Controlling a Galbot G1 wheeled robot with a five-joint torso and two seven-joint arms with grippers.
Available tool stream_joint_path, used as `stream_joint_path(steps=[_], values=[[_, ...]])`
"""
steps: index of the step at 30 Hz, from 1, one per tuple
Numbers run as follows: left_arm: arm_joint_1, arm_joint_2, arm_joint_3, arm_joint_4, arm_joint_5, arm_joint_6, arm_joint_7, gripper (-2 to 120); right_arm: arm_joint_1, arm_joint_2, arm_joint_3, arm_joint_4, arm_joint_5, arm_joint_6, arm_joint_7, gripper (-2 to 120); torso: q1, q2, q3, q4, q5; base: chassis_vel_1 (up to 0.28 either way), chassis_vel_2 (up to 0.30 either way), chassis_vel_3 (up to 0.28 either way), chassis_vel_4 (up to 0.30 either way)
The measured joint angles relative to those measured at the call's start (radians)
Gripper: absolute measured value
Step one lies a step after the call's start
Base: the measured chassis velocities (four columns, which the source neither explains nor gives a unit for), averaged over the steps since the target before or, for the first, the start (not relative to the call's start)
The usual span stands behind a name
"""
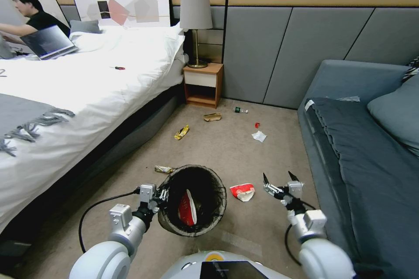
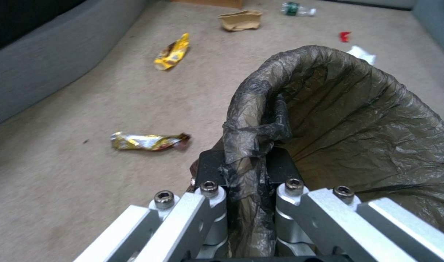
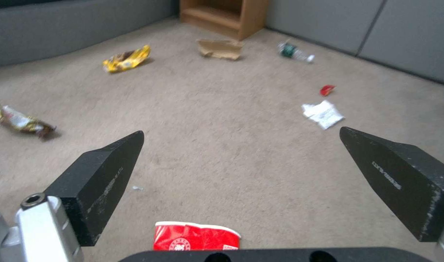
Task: Pick up the trash bin, then pick up the garbage from the floor and place it into the trash bin.
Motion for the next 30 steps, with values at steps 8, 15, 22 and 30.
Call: stream_joint_path(steps=[8, 15, 22, 30], values=[[-0.003, -0.004, -0.019, 0.000, -0.008, 0.010, -0.013, 7, 0.185, -0.101, -0.095, -0.199, 0.037, -0.032, -0.126, 100, 0.000, 0.000, 0.000, -0.0002, -0.0002, 0.000, 0.000, 0.000, 0.000], [-0.018, 0.004, -0.030, 0.000, -0.018, 0.016, -0.010, 7, 0.297, -0.160, -0.215, -0.362, 0.023, -0.026, -0.207, 100, 0.000, 0.000, 0.000, 0.0002, -0.0001, 0.000, 0.000, 0.000, 0.000], [-0.024, 0.019, -0.024, 0.000, -0.039, 0.020, -0.008, 7, 0.353, -0.169, -0.253, -0.464, -0.032, -0.026, -0.285, 100, 0.000, 0.000, 0.000, -0.0001, -0.0003, 0.000, 0.000, 0.000, 0.000], [-0.030, 0.023, -0.028, 0.000, -0.074, 0.026, -0.011, 7, 0.452, -0.144, -0.311, -0.590, -0.127, -0.012, -0.354, 100, 0.000, 0.000, 0.000, 0.0000, -0.0003, 0.000, 0.000, 0.000, 0.000]])
